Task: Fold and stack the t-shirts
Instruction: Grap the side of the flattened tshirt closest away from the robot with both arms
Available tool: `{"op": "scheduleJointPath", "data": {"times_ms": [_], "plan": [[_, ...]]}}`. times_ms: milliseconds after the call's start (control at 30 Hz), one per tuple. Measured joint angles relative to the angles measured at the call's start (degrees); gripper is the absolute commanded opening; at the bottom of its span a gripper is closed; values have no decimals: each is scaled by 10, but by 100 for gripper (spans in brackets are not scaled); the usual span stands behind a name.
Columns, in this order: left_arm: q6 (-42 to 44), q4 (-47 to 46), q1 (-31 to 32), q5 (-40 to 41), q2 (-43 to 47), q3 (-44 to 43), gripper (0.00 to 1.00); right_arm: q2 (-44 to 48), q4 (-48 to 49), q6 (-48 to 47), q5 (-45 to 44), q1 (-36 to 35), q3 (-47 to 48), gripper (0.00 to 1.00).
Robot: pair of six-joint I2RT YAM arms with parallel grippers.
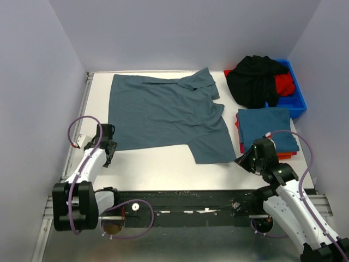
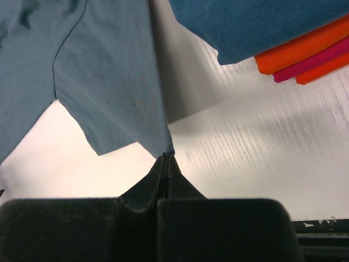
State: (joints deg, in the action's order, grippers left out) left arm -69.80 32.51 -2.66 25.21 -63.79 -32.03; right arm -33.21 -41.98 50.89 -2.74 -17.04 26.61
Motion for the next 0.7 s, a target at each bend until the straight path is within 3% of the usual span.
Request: {"op": "scheduleJointPath", "data": {"times_ms": [167, 367, 533, 700], "plan": [[-7, -13, 0, 1, -61, -7, 66, -1, 3, -8, 0, 0, 0, 1], [-8, -24, -1, 1, -116, -42, 64, -3, 3, -16, 0, 0, 0, 1], [-8, -35, -1, 1, -136, -52, 43, -3, 3, -20, 0, 0, 0, 1], [-12, -66, -3, -1, -147, -52, 15, -3, 3, -21, 0, 0, 0, 1]]}}
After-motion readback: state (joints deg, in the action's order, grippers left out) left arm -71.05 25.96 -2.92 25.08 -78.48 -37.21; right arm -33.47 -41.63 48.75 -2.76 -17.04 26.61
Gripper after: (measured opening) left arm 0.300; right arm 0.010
